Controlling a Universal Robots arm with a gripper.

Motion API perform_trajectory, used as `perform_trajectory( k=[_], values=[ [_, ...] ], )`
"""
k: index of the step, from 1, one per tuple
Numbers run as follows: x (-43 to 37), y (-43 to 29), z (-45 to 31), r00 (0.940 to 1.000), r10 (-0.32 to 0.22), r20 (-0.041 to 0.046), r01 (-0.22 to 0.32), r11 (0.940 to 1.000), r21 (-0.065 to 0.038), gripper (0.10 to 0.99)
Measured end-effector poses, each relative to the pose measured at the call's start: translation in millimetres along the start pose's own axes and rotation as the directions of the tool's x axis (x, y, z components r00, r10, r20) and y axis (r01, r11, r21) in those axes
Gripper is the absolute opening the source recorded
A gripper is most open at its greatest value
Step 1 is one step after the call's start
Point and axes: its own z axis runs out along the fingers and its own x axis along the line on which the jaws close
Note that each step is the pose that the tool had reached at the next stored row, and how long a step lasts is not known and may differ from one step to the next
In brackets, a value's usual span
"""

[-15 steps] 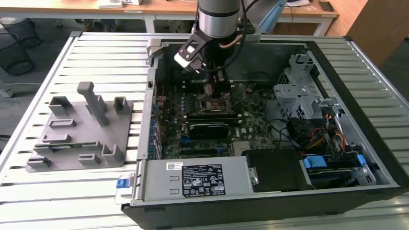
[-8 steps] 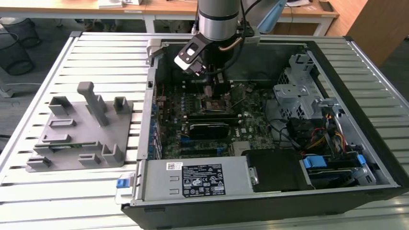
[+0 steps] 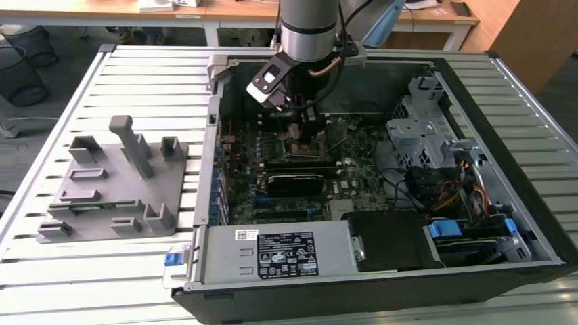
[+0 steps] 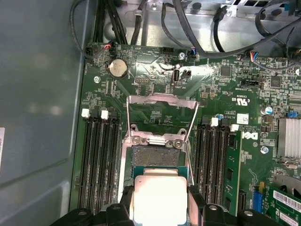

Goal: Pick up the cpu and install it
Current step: 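Place the cpu into insertion slot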

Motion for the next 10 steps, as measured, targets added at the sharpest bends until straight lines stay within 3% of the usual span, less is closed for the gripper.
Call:
perform_trajectory(
  k=[10],
  values=[
    [-0.1,-0.3,6.0,1.0000,0.000,0.0000,0.000,1.0000,0.000,0.537]
  ],
)
